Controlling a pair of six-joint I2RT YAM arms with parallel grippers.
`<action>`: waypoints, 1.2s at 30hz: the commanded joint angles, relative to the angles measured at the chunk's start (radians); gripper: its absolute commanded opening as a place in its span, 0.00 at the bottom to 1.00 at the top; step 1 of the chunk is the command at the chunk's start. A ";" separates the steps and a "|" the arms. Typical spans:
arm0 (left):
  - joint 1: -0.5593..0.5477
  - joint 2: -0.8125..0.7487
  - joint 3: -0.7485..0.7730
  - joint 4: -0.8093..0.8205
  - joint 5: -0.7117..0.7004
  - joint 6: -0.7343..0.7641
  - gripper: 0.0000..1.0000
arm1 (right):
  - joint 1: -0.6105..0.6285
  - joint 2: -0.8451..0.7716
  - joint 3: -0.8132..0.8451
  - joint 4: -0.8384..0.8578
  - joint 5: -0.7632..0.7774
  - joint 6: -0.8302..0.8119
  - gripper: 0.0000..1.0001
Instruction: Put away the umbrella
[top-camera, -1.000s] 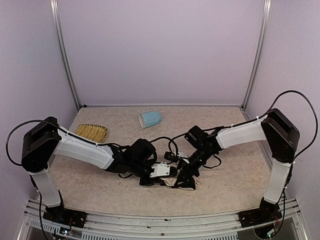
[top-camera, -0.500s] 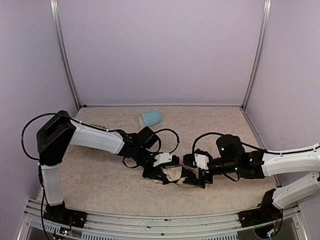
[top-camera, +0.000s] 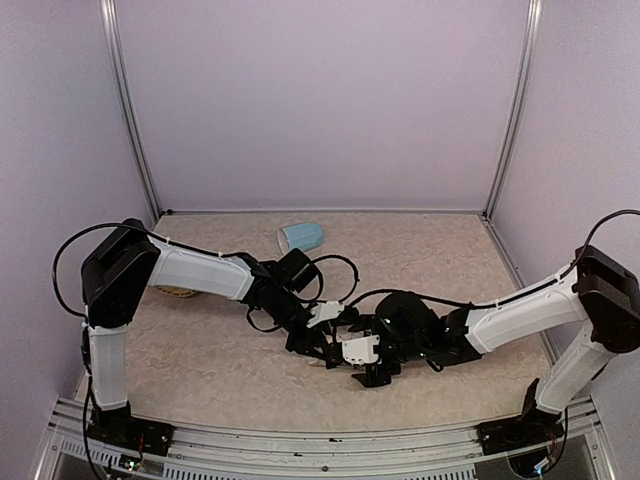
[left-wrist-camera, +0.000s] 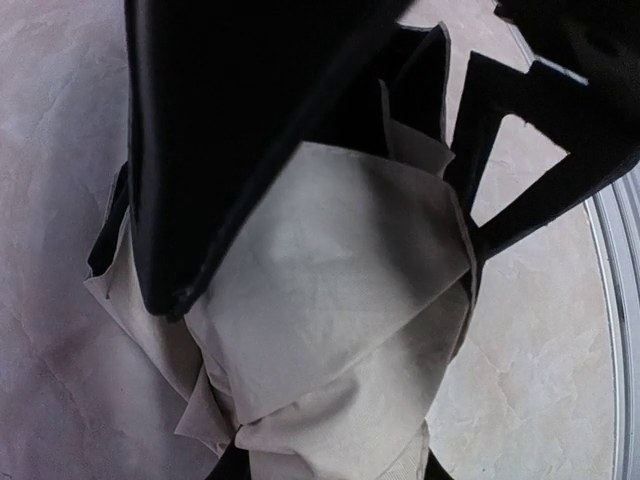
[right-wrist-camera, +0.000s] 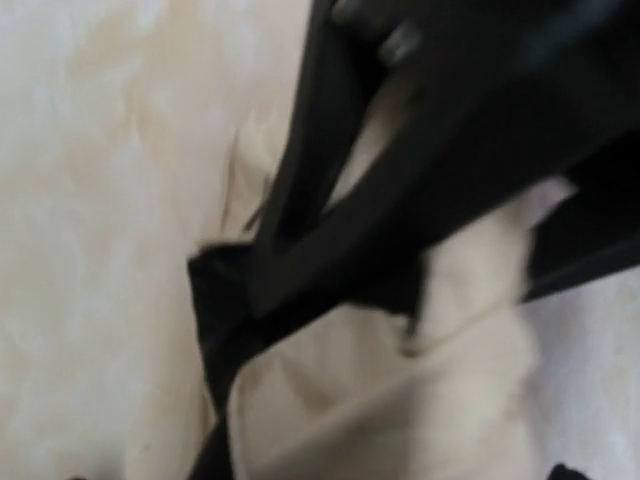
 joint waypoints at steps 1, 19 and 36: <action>-0.022 0.088 -0.052 -0.194 -0.002 -0.010 0.09 | 0.014 0.090 0.075 -0.045 0.084 -0.082 0.95; 0.034 -0.147 -0.179 0.157 -0.101 -0.116 0.97 | 0.013 0.202 0.149 -0.174 0.149 -0.037 0.14; 0.144 -0.675 -0.656 0.888 0.040 -0.293 0.99 | -0.213 -0.229 0.167 -0.109 -0.319 0.154 0.00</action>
